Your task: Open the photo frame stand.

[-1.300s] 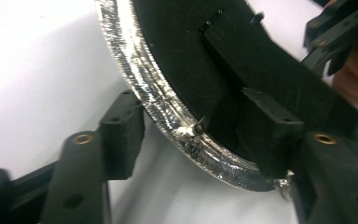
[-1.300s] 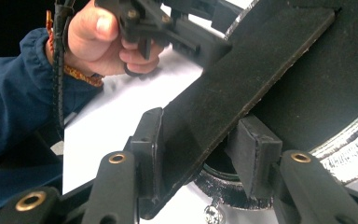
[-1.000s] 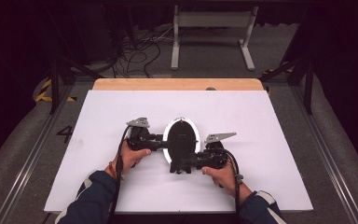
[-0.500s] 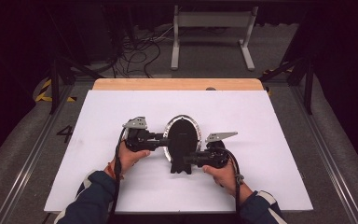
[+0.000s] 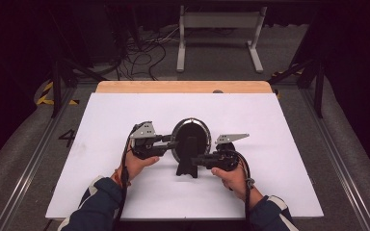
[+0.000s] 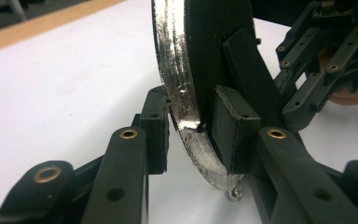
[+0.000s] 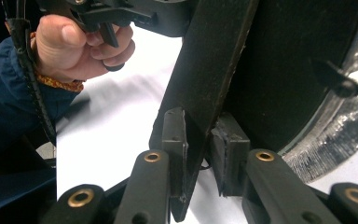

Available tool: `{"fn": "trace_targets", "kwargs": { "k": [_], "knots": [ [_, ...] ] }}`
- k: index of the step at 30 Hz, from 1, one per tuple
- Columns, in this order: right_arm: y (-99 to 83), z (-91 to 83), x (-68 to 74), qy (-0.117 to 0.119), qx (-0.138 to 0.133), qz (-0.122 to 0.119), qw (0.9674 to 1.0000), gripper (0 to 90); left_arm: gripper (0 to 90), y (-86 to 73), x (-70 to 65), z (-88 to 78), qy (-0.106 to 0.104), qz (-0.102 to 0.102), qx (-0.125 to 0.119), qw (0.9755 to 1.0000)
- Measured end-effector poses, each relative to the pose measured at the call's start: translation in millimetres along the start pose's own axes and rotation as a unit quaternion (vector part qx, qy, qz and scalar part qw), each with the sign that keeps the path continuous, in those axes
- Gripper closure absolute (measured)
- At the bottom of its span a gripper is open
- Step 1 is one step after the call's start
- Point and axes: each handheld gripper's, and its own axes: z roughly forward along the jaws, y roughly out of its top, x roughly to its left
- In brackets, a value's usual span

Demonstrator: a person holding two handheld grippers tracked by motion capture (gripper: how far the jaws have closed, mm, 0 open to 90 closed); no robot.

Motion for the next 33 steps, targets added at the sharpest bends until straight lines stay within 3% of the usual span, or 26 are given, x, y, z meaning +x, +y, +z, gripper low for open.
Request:
{"fn": "trace_targets", "kwargs": {
  "k": [6,16,19,33],
  "knots": [
    [1.6,-1.8,1.0,0.002,0.002,-0.006,1.0000,80.2,68.0,4.0,-10.3,-0.4,0.032,0.034,-0.011,0.9988],
    [4.3,-4.0,3.5,-0.004,0.009,-0.015,0.9998,80.5,71.0,4.4,-16.4,-1.3,0.053,0.051,-0.024,0.9970],
    [5.0,-5.5,2.9,-0.004,0.006,-0.013,0.9999,79.6,72.0,4.2,-18.0,-1.5,0.069,0.064,-0.027,0.9952],
    [6.5,-7.6,1.0,-0.013,0.008,-0.007,0.9999,78.8,73.0,0.9,-24.3,0.6,0.105,0.090,-0.032,0.9899]
  ]
}}
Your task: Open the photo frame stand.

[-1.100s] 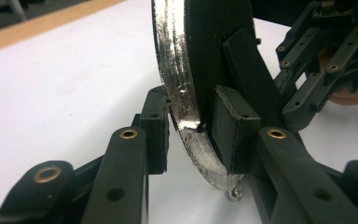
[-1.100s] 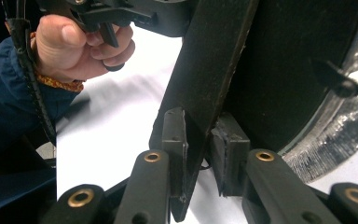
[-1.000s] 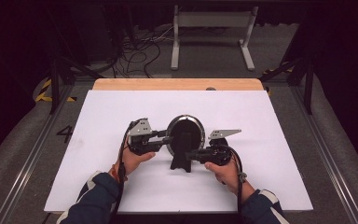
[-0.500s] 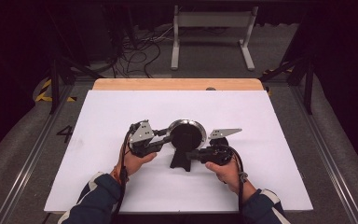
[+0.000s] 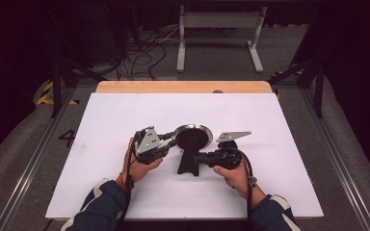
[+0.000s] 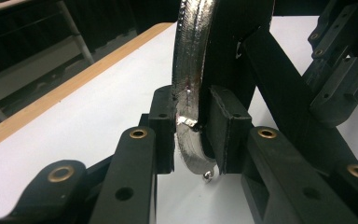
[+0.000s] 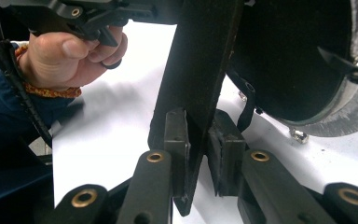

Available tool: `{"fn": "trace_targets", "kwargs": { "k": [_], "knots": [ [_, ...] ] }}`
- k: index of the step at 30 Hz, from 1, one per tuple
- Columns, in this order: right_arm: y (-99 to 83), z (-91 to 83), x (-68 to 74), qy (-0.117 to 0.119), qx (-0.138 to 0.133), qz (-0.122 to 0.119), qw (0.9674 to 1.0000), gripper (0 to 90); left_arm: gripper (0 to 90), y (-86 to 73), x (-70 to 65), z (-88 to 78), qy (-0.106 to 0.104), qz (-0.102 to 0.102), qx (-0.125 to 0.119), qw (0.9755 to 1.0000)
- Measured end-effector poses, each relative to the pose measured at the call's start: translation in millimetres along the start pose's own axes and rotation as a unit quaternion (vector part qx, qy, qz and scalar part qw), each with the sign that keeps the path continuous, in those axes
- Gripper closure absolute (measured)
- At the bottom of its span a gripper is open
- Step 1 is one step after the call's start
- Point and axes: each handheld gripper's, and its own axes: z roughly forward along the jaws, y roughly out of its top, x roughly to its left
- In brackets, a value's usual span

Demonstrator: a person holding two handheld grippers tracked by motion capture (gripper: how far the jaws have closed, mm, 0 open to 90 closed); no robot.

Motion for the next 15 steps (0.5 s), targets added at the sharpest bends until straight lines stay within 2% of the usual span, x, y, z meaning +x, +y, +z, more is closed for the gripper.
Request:
{"fn": "trace_targets", "kwargs": {
  "k": [6,8,10,13,15],
  "knots": [
    [0.6,-0.7,-0.4,-0.007,0.001,0.000,1.0000,78.5,73.5,-2.2,-1.6,0.1,0.006,0.006,-0.003,1.0000],
    [0.6,-1.2,-0.4,-0.007,0.003,0.001,1.0000,78.6,73.9,-4.5,0.8,-0.7,-0.003,0.010,-0.003,0.9999],
    [0.2,-1.2,-0.5,-0.006,0.003,0.003,1.0000,78.8,74.7,-6.3,2.1,-1.8,-0.011,0.003,-0.004,0.9999],
    [-0.1,-1.3,0.0,-0.009,0.004,0.002,1.0000,78.7,75.2,-6.9,3.4,-2.6,-0.020,0.004,-0.004,0.9998],
    [-0.7,-1.6,0.4,-0.010,0.005,0.001,0.9999,78.7,75.2,-8.5,4.8,-2.4,-0.027,-0.005,-0.009,0.9996]
  ]
}}
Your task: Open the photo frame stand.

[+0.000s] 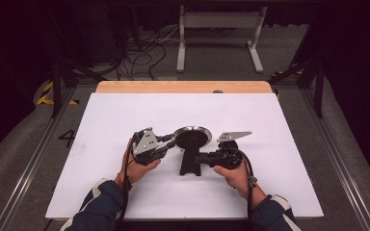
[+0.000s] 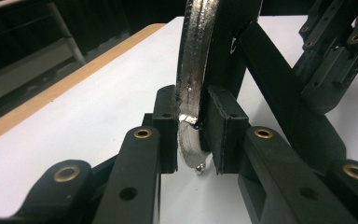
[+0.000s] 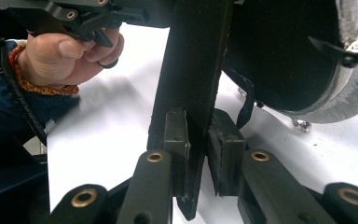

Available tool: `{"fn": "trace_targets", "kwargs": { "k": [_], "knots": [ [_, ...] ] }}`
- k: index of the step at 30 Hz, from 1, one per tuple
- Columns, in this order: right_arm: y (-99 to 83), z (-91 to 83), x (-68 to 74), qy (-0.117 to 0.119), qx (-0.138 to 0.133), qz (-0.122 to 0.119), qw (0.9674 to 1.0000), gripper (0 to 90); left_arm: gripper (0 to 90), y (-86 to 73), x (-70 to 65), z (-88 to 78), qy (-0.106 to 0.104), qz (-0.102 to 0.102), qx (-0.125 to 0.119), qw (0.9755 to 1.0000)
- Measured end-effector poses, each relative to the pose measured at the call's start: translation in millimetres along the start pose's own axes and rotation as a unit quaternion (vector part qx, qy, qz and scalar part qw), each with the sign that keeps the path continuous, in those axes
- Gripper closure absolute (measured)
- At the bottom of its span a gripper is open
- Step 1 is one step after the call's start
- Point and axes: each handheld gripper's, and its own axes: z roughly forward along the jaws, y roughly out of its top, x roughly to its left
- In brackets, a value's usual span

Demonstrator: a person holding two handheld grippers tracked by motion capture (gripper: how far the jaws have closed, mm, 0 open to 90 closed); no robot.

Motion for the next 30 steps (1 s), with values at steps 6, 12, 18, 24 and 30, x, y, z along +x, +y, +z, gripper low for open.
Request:
{"fn": "trace_targets", "kwargs": {
  "k": [6,12,18,24,30],
  "knots": [
    [-0.2,0.8,1.0,-0.003,-0.002,-0.003,1.0000,78.7,72.7,-4.7,3.9,5.4,-0.007,-0.002,0.026,0.9996],
    [-1.3,2.7,2.4,-0.001,0.004,-0.007,1.0000,79.2,70.3,-11.6,3.2,17.2,-0.022,-0.009,0.046,0.9987],
    [-1.6,2.5,3.0,0.002,0.004,-0.008,1.0000,79.4,70.0,-11.1,1.9,18.0,-0.015,-0.001,0.050,0.9986],
    [-2.0,1.9,4.3,0.003,0.008,-0.012,0.9999,79.5,70.0,-9.7,-1.4,17.8,-0.002,0.015,0.056,0.9983],
    [-2.4,0.9,4.3,0.000,0.011,-0.010,0.9999,79.4,70.3,-9.7,-4.4,19.1,0.008,0.024,0.060,0.9979]
  ]
}}
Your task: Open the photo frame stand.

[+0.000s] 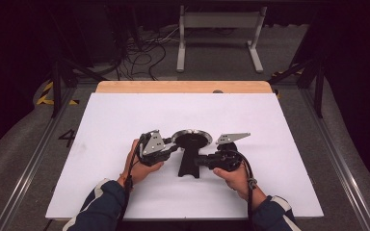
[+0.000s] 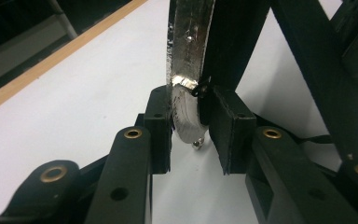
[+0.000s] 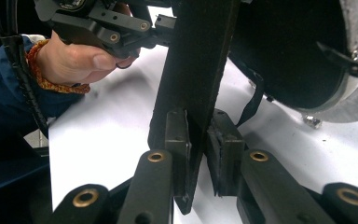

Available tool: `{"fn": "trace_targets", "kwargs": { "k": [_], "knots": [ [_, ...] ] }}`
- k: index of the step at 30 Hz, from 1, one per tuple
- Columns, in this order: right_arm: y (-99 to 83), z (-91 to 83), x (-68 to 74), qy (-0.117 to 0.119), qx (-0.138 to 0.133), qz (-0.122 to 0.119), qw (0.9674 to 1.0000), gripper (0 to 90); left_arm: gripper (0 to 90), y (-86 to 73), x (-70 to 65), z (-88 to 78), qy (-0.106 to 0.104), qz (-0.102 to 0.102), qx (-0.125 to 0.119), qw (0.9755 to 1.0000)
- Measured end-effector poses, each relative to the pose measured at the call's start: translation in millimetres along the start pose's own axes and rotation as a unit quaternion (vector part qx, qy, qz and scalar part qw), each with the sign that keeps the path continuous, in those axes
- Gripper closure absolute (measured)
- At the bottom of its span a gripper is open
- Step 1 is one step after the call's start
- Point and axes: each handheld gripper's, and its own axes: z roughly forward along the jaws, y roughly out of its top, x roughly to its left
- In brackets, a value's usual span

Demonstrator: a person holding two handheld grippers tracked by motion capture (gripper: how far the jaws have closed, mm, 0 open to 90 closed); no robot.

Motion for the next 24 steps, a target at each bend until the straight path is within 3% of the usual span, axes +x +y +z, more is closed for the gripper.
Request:
{"fn": "trace_targets", "kwargs": {
  "k": [8,10,24],
  "knots": [
    [-1.8,-0.3,-0.7,-0.005,0.002,-0.002,1.0000,79.3,71.0,-0.2,-3.4,0.7,0.013,0.012,0.002,0.9998],
    [-2.4,-0.5,-0.5,-0.007,0.005,-0.003,1.0000,79.2,71.2,-1.1,-4.5,0.9,0.010,0.005,0.000,0.9999],
    [-5.6,-0.6,-0.1,-0.018,0.016,-0.011,0.9996,78.5,73.6,-1.9,-5.9,-1.0,0.001,0.014,0.004,0.9999]
  ]
}}
